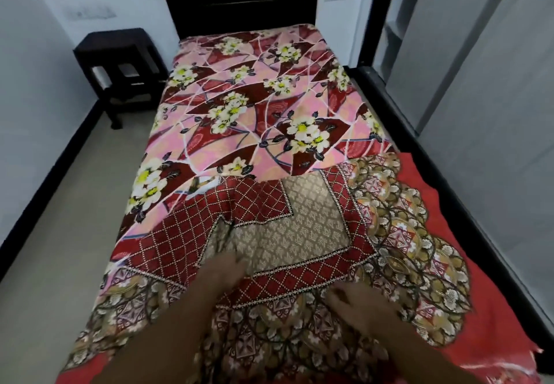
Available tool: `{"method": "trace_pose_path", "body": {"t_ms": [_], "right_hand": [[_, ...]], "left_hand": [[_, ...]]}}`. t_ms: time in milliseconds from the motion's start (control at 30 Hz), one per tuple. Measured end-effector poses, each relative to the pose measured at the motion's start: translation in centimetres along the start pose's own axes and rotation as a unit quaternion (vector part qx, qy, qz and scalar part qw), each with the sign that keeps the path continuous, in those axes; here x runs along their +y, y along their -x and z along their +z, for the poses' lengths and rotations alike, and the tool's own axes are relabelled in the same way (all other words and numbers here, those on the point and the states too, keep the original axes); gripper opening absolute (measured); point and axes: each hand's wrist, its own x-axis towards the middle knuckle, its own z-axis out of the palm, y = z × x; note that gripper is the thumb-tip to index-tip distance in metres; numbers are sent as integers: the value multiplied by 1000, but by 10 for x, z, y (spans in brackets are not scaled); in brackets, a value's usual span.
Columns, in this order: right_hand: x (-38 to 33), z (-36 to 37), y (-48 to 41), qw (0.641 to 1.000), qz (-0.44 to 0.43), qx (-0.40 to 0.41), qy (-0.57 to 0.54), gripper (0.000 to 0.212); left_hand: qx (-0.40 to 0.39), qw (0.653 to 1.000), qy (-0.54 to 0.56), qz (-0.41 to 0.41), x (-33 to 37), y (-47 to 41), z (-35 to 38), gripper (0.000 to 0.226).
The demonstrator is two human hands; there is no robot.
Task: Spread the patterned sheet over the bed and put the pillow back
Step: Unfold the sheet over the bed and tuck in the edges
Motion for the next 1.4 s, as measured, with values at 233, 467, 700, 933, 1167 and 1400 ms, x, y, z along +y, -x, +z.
{"method": "trace_pose_path", "body": {"t_ms": [233, 467, 700, 933, 1167, 1400], "right_hand": [[-39, -7, -101, 993, -9, 119, -9, 17], [-147, 9, -199, 961, -102, 252, -45, 32], [-201, 18, -289, 942, -92, 324, 13, 36], [-211, 30, -353, 967, 27, 251, 32, 51], [-234, 15, -397, 980, 140, 142, 27, 74], [-232, 17, -407, 974, 122, 188, 15, 33]], "left_hand": [[289, 956, -37, -41, -23, -74, -68, 18], [326, 943, -17, -61, -76, -136, -88, 29], [369, 923, 58, -93, -147, -190, -108, 44], [308, 944, 46, -108, -152, -223, -113, 47], [294, 952, 41, -77, -144, -223, -112, 60], [258, 958, 69, -108, -149, -228, -124, 49]]}}
